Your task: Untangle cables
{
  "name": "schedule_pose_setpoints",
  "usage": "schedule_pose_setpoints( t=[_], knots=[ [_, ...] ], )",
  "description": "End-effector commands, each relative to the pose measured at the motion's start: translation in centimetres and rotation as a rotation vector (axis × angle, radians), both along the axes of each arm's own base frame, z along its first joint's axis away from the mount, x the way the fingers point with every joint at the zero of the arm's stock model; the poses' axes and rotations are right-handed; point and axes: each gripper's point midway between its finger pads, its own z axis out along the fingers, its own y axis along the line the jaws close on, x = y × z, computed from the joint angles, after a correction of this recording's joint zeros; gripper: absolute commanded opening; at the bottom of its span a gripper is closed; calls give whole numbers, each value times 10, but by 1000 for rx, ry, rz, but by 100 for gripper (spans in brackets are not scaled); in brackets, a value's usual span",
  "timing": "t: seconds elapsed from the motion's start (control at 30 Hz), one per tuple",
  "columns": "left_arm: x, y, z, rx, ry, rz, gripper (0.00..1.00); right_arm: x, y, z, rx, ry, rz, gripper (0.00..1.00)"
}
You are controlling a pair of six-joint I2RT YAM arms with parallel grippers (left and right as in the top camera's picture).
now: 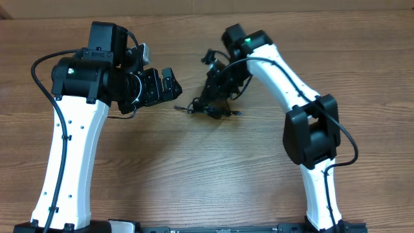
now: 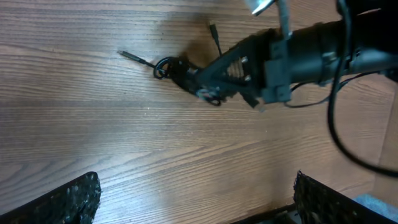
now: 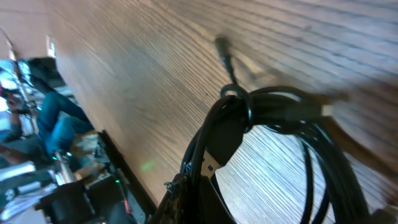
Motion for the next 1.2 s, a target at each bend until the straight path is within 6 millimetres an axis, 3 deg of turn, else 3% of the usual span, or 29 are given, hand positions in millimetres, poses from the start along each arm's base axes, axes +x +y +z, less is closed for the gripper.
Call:
schedule_pose_setpoints(
  t=[0.0,0.17,0.2,0.27,0.47,0.77,0.97,1.03,1.1,1.17],
  knots=[
    [-1,-2,-4,2,16,0,100,-3,3,-2,-44,-38,17,5],
    [-1,-2,-4,2,16,0,100,-15,10,-8,-98,-47,55,24],
    [-1,-2,-4,2,16,0,99,-16,9,-9,-109,-50,57,34],
    [-1,-2,-4,2,16,0,100,-18,7,-11,-133,-49,61,39],
    [-1,-2,-4,2,16,0,100,-17,-1,-16,-187,-58,59,41],
    [-1,-2,-4,2,16,0,100,2,-48,-38,-519,-77,-144,47],
    [-1,-2,-4,2,16,0,100,-12,-55,-38,-562,0,-171,48],
    [-1,-2,-4,2,16,0,99,-20,-49,-35,-530,42,-160,57],
    [-1,-2,-4,2,16,0,100,-30,-39,-30,-473,101,-151,41],
    [-1,-2,-4,2,16,0,100,-42,-31,-30,-423,174,-141,36]
  ],
)
